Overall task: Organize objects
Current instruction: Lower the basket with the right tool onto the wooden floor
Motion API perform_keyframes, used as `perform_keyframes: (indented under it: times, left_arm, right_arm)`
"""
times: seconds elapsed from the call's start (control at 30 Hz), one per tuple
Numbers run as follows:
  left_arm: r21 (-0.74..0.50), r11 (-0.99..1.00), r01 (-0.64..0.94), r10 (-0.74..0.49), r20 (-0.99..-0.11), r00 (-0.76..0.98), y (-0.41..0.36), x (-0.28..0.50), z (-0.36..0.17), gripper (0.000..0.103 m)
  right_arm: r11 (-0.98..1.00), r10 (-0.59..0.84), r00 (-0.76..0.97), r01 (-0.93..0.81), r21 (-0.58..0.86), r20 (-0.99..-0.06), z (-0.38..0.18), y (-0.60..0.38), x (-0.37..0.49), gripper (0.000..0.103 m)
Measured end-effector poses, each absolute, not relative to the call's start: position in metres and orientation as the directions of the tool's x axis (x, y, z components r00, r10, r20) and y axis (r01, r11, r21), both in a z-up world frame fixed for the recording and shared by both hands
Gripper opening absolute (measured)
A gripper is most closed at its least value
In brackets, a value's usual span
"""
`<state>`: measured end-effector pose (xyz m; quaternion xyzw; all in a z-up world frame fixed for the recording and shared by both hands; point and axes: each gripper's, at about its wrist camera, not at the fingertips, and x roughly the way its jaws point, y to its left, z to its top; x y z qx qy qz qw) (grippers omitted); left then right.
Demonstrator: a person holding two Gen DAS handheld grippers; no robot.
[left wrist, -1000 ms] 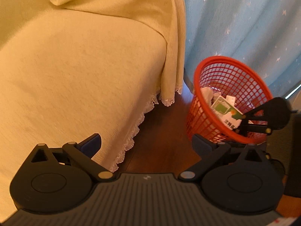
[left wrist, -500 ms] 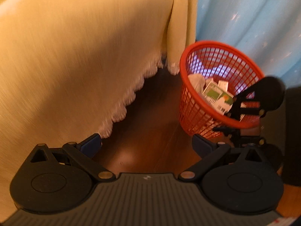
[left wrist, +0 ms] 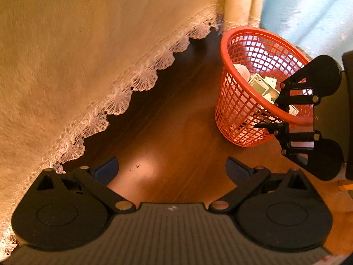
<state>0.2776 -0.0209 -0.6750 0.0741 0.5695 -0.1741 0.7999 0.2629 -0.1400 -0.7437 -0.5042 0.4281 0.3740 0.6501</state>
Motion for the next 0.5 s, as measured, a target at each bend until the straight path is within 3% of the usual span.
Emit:
perform_keyframes:
  times: [0.5]
  left_arm:
    - [-0.089,0.939,0.331,-0.195,-0.932,0.305,-0.009,0.301,-0.698,0.101]
  right_arm:
    - [0.214,0.098,0.391,-0.906,-0.365,-0.915,-0.766,-0.131,0.275,0.008]
